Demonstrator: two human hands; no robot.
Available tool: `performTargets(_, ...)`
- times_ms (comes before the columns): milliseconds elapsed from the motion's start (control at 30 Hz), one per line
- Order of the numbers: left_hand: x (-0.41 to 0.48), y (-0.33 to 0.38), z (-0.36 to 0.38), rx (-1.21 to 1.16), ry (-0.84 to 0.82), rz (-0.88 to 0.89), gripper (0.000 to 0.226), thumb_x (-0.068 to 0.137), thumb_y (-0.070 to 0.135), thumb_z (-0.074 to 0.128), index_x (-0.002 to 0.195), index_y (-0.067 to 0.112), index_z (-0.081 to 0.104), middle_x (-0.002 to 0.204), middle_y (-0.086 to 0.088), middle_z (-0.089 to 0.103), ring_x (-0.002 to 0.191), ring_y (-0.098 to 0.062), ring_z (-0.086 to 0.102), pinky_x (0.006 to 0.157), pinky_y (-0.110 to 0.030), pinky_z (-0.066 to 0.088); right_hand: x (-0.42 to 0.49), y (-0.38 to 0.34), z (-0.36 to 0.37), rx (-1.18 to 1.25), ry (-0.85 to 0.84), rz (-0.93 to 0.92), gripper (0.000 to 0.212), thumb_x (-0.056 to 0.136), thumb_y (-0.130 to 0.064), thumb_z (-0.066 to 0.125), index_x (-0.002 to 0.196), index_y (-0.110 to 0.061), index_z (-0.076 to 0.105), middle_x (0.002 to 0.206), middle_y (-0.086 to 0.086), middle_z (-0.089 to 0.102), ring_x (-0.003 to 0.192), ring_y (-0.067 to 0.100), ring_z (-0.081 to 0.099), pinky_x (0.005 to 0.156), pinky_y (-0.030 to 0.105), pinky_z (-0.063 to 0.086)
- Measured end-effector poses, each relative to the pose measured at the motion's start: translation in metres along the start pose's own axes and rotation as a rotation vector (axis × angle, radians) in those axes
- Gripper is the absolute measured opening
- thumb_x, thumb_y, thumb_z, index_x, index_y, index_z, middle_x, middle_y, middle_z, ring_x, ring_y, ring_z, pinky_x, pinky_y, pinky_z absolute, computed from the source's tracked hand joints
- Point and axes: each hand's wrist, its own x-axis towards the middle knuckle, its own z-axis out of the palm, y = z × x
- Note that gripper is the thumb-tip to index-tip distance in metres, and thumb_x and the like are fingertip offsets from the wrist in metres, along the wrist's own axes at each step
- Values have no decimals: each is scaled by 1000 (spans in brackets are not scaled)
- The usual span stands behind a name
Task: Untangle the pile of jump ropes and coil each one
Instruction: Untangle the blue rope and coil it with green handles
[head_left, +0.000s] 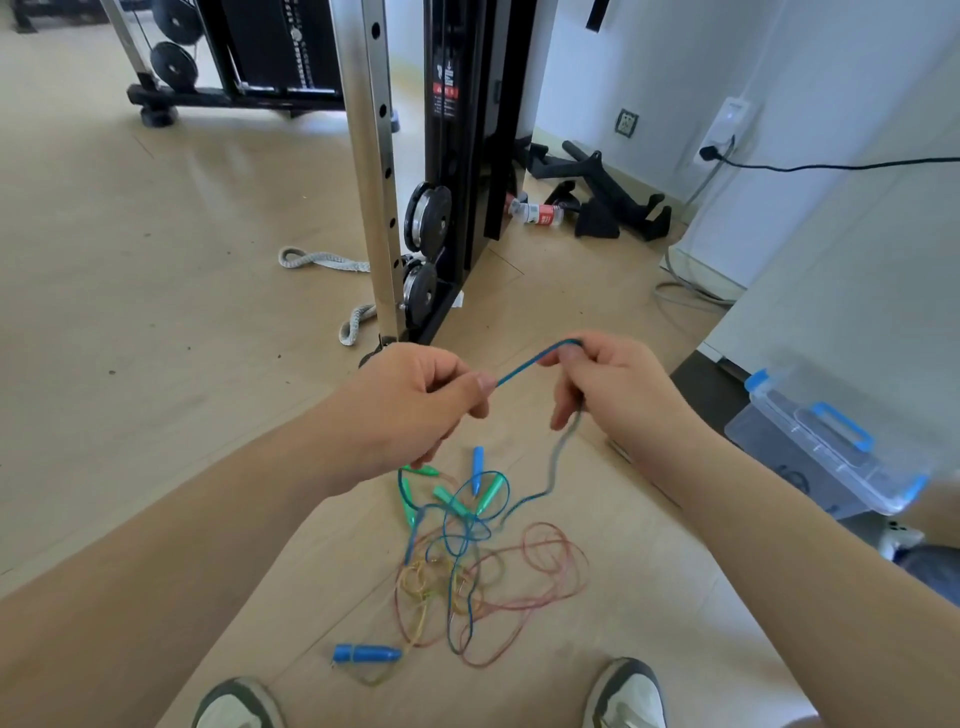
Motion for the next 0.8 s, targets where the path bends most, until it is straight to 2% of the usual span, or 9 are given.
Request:
performTargets(100,-1,-6,-2,78,-98,-46,34,100,44,57,83,19,73,60,-4,43,57,-21,39,57,-31,36,14,27,-4,139,148,245,25,105,-12,42,107,-4,65,58,8,63,51,22,63,59,29,50)
performTargets(167,-5,-9,-6,192,-212,-97,29,100,38,59,83,18,73,58,-2,51,53,-21,50,55,-30,46,18,42,-11,196,271,357,22,104,-13,43,105,-4,63,70,11,68,62,27,65,58,29,45)
performTargets(267,-11,-10,-8,299,-359,-155,23,101,27,58,90,14,73,68,-3,73,67,-21,72,68,-31,61,23,54,-20,70,378,444,17,98,-27,53,100,-10,53,97,10,61,87,27,53,63,31,38)
performTargets(333,-11,-6,-5,169,-254,-117,22,104,23,54,94,11,70,76,-6,78,70,-20,72,70,-33,60,18,48,-16,-78,320,464,42,88,-34,61,120,-9,50,118,11,55,98,27,51,67,30,42)
performTargets(400,-8,1,1,-91,-86,-89,24,107,20,49,100,5,65,81,-11,78,72,-26,75,69,-35,61,8,31,-2,-67,216,397,32,90,-33,63,111,-9,58,113,7,58,97,24,56,68,36,52)
performTargets(533,-1,10,10,-333,80,-54,24,108,19,46,104,4,64,77,-7,77,72,-30,76,80,-49,62,-24,-5,32,340,-354,288,37,106,-36,46,113,-11,72,109,11,78,107,24,74,102,45,52)
performTargets(633,2,11,10,-389,161,-59,24,108,20,46,106,5,64,76,-11,75,73,-34,72,82,-53,60,-31,-12,40,507,-476,232,45,107,-38,37,133,-17,66,126,15,72,119,27,68,112,49,43)
performTargets(700,1,13,9,-470,176,-61,24,108,20,45,106,4,63,78,-14,75,76,-34,74,78,-46,63,-29,-12,37,621,-529,205,44,107,-38,37,137,-23,65,123,17,72,107,32,68,106,48,47)
performTargets(800,2,14,5,-527,216,-35,23,109,17,42,105,3,60,76,-16,73,74,-33,75,74,-42,65,-29,-9,33,468,-494,131,35,105,-37,47,123,-25,74,76,5,57,69,20,54,81,46,57)
